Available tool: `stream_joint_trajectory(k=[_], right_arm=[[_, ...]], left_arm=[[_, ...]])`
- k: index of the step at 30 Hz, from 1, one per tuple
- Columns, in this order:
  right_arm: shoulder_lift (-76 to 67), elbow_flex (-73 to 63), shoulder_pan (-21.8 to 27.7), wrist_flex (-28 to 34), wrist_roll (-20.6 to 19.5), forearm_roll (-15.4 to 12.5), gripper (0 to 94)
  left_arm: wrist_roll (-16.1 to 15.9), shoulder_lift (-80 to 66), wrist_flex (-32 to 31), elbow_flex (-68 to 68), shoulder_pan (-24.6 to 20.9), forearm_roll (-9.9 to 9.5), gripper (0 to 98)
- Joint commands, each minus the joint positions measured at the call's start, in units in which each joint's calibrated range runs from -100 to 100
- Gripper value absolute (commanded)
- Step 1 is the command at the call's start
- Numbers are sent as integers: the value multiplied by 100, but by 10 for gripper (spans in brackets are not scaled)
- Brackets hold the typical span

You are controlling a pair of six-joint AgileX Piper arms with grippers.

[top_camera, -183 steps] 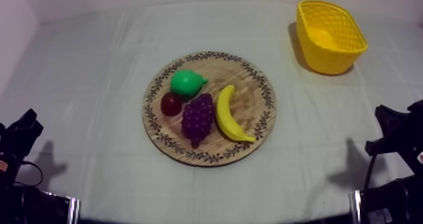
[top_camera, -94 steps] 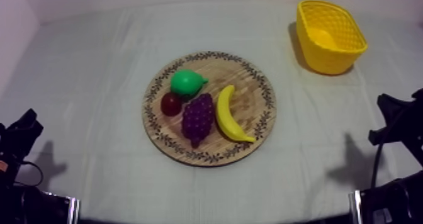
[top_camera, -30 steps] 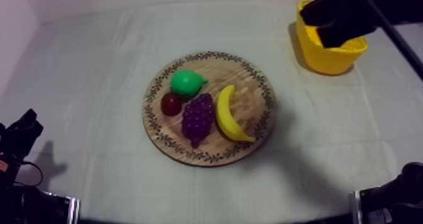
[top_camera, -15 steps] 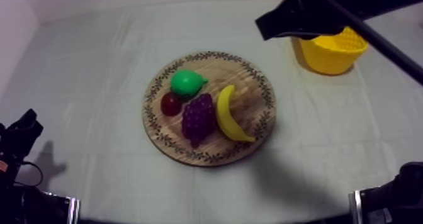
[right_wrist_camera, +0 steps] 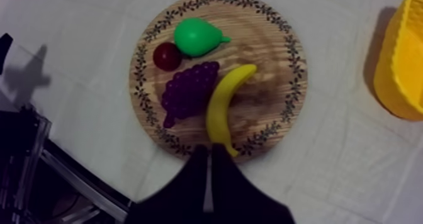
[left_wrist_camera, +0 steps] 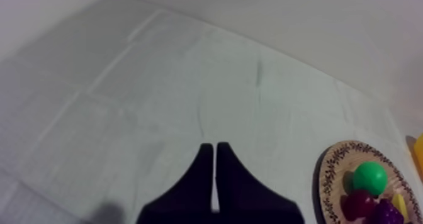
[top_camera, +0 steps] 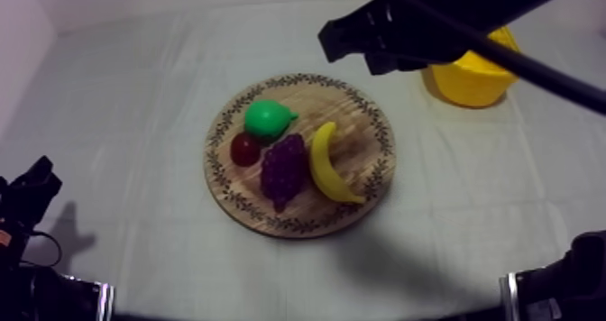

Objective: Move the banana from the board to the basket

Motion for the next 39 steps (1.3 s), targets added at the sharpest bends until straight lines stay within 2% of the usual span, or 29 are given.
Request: stream_joint_trajectory(k=[1,8,15,19,25,29,35,39], right_arm=[[20,-108,-15,165,6,-34,4],[103,-382,-5,322,14,-187,9],[129,-205,74,342,-11,-360,72],[136,-124,76,343,20,-430,187],[137,-83,73,344,26,-570,480],[132,-32,103,344,6,-705,625],[146,-35,114,344,-42,-770,718],[175,-45,113,341,-39,-768,738]], left_arm=[[-1,-5,0,-1,2,3,1],[0,-5,0,-1,2,3,1],[1,-5,0,-1,2,3,1],[2,-5,0,-1,2,3,1],[2,-5,0,-1,2,3,1],[2,-5,0,-1,2,3,1],[0,-5,0,-1,2,3,1],[1,-5,0,-1,2,3,1]])
